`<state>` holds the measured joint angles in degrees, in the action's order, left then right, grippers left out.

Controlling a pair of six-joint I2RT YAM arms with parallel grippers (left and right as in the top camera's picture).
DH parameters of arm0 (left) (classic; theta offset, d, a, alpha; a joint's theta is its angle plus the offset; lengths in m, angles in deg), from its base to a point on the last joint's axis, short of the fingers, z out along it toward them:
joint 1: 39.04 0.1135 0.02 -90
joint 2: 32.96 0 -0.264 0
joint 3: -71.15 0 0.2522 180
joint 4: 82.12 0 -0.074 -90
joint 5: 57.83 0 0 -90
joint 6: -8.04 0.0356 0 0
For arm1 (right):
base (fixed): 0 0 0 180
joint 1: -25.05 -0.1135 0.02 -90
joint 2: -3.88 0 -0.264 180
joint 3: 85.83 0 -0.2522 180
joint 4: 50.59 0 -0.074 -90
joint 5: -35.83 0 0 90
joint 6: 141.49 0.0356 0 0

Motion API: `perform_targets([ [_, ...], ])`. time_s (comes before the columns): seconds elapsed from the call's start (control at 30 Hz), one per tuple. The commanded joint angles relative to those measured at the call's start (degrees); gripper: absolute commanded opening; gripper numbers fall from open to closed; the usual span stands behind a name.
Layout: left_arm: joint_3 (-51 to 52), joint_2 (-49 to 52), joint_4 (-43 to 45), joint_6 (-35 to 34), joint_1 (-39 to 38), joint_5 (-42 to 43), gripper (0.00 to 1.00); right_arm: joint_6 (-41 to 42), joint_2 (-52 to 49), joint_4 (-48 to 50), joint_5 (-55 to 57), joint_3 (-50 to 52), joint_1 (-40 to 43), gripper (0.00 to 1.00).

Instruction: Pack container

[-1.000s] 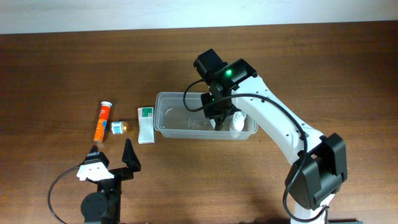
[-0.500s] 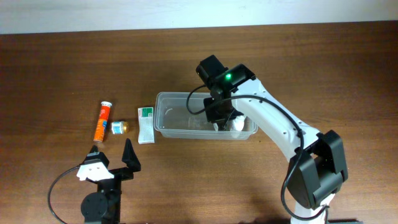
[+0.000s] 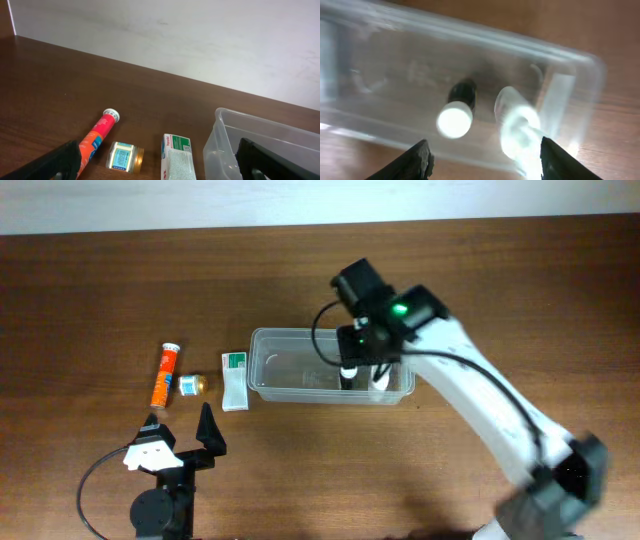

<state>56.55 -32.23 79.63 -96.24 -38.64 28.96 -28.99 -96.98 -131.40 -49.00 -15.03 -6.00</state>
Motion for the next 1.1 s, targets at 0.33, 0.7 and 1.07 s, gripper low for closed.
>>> perform_targets([
  [0.33,0.33,-0.37,0.11,0.7,-0.28,0.46,1.0,0.55,19.3,-8.33,2.34,-0.24,26.77,0.93],
  [0.7,0.33,-0.37,2.4,0.68,-0.24,0.46,1.0,0.5,16.72,-8.68,-7.98,-0.24,50.56,0.99],
  [1.07,-0.02,-0.24,6.93,0.72,-0.24,-2.03,1.0,0.48,16.72,-9.11,-7.96,-0.24,51.54,0.99],
])
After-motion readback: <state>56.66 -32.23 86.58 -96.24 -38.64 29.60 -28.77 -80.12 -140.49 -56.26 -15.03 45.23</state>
